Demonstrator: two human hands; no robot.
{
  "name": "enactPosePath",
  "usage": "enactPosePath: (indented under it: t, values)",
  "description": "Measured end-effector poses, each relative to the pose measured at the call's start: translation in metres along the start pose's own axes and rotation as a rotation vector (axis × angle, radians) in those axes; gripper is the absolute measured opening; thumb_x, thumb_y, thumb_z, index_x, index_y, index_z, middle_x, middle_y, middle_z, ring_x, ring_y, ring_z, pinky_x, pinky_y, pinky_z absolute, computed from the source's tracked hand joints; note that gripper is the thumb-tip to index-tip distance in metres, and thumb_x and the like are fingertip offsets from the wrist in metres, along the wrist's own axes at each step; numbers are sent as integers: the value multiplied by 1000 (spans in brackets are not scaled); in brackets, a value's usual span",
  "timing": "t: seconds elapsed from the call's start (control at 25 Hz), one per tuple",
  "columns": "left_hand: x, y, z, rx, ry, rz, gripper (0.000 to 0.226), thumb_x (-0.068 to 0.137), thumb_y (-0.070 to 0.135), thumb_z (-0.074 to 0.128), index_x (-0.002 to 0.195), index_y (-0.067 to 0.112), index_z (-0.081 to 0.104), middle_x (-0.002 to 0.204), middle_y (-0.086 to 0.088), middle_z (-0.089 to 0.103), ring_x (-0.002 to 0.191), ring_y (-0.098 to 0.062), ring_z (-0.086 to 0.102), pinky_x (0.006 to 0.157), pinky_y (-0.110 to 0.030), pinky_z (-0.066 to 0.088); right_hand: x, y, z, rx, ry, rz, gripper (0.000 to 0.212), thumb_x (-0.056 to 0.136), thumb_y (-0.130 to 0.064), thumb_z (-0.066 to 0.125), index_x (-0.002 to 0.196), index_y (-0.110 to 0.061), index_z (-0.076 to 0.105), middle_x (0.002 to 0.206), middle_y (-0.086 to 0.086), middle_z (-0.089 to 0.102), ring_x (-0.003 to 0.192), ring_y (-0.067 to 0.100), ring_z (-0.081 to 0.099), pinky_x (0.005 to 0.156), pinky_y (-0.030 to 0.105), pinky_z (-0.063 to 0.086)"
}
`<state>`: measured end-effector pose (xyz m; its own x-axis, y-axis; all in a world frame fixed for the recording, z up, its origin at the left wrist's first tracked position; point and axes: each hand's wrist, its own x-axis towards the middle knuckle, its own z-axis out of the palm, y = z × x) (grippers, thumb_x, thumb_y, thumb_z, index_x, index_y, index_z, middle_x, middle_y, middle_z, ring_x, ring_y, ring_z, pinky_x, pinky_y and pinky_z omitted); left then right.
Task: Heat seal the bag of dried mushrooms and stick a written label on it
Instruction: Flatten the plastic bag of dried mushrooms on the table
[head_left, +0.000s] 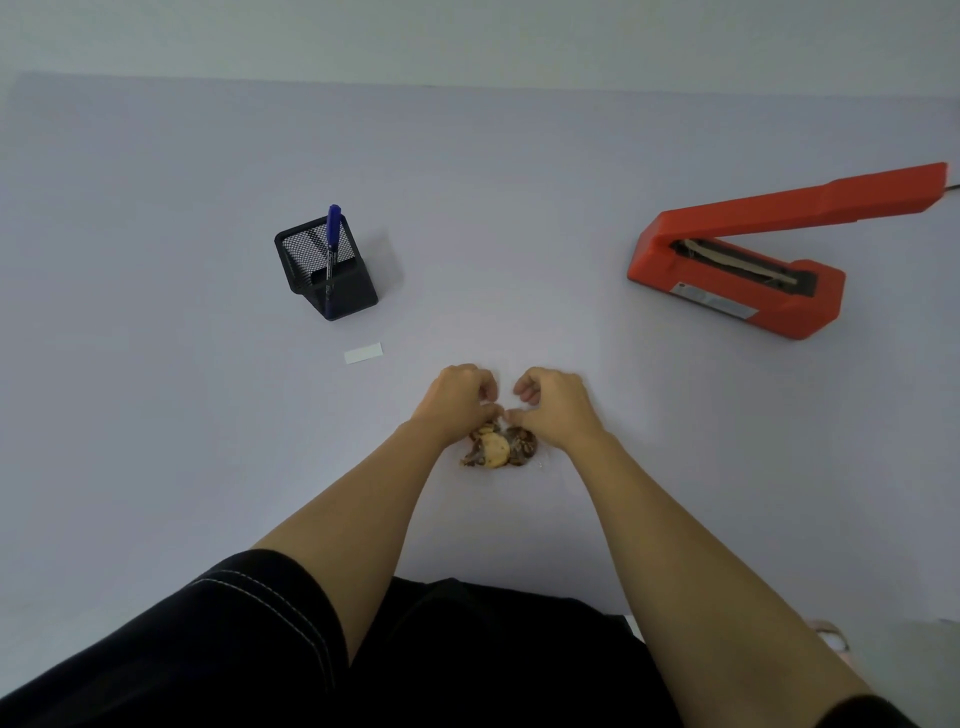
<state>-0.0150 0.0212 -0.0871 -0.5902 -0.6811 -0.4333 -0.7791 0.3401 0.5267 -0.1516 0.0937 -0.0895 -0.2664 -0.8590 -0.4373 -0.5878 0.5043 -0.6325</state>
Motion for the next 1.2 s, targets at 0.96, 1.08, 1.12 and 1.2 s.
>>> enactPosePath:
  t: [0.96, 1.08, 1.12, 1.2]
  values:
    - [-8, -21, 7, 9, 88, 108, 27, 86, 6, 59, 112, 11, 67, 119, -11, 57, 109, -30, 48, 93, -29, 36, -9, 4, 3, -105, 17, -152, 25, 81, -8, 65, 106, -13, 69, 107, 6, 62, 100, 21, 58, 88, 28, 46]
    - [-6, -21, 4, 75, 32, 123, 36, 90, 11, 55, 125, 19, 60, 139, -6, 44, 125, -29, 35, 105, -34, 29, -7, 5, -1, -205, 18, -183, 45, 81, -16, 67, 124, -13, 56, 123, 6, 52, 116, 25, 46, 97, 35, 40]
    - [-5, -21, 2, 102, 14, 122, 39, 90, 13, 55, 128, 21, 57, 143, -4, 40, 128, -28, 31, 107, -35, 28, -7, 5, -3, -236, 13, -177, 50, 80, -20, 67, 128, -14, 52, 127, 5, 49, 118, 25, 43, 98, 37, 39]
    - [-3, -20, -1, 130, -1, 103, 43, 90, 17, 54, 132, 23, 52, 147, -2, 35, 131, -27, 27, 109, -36, 27, -5, 4, -6, -275, 5, -140, 58, 80, -26, 67, 133, -16, 46, 134, 3, 44, 123, 24, 39, 100, 41, 37]
